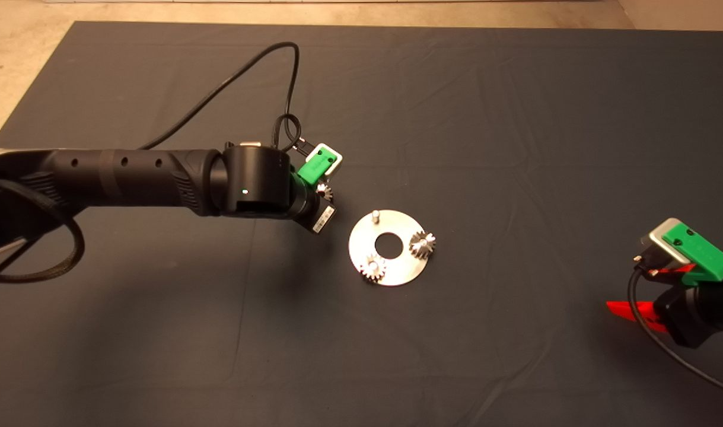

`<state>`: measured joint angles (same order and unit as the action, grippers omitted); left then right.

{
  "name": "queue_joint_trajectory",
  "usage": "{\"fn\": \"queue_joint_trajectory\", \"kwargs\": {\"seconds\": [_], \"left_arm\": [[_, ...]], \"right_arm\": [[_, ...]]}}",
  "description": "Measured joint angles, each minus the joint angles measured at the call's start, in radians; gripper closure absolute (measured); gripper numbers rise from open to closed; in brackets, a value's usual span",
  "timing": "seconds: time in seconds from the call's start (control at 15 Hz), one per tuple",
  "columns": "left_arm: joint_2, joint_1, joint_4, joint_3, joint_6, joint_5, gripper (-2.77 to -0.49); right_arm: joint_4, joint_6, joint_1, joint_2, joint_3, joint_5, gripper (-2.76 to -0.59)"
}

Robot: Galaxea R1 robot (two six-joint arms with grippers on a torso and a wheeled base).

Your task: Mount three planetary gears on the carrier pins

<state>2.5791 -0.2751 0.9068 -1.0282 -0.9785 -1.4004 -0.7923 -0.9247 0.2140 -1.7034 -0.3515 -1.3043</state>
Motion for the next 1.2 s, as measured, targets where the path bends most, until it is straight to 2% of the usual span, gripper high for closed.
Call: {"fn": "queue_joint_trajectory", "kwargs": {"seconds": [0.07,0.2,0.33,0.47,0.53,0.73,0.8,0.87,1.0,1.13,1.2], "left_arm": [[0.000,0.000,0.000,-0.020,0.010,0.017,-1.75],[0.003,0.000,0.000,-0.047,0.016,0.023,-1.75],[0.003,0.000,0.000,-0.057,0.016,0.040,-1.75],[0.003,0.000,0.000,-0.059,0.016,0.075,-1.75],[0.003,0.000,0.000,-0.064,0.016,0.085,-1.75],[0.003,0.000,0.000,-0.070,0.014,0.088,-1.75],[0.002,0.000,0.000,-0.070,0.006,0.095,-1.75],[0.002,0.000,0.000,-0.070,0.003,0.109,-1.75],[0.002,0.000,-0.001,-0.075,0.001,0.138,-1.75],[0.000,0.000,0.000,-0.095,0.000,0.142,-1.75],[0.000,0.000,-0.001,-0.100,0.000,0.155,-1.75]], "right_arm": [[0.000,0.001,0.003,0.000,0.000,0.000,-1.89],[0.001,0.001,0.008,0.000,0.000,-0.002,-1.89],[0.001,0.004,0.008,0.000,0.000,-0.005,-1.89],[0.001,0.004,0.008,0.000,0.000,-0.006,-1.89],[0.001,0.004,0.008,0.000,0.000,-0.006,-1.89],[0.002,0.004,0.011,0.000,0.000,-0.006,-1.89],[0.003,0.004,0.020,0.000,0.000,-0.006,-1.89],[0.003,0.004,0.031,0.000,0.000,-0.006,-1.89],[0.005,0.004,0.033,0.000,0.001,-0.008,-1.89],[0.007,0.004,0.033,0.000,0.001,-0.009,-1.89],[0.008,0.004,0.033,0.000,0.001,-0.009,-1.89]]}}
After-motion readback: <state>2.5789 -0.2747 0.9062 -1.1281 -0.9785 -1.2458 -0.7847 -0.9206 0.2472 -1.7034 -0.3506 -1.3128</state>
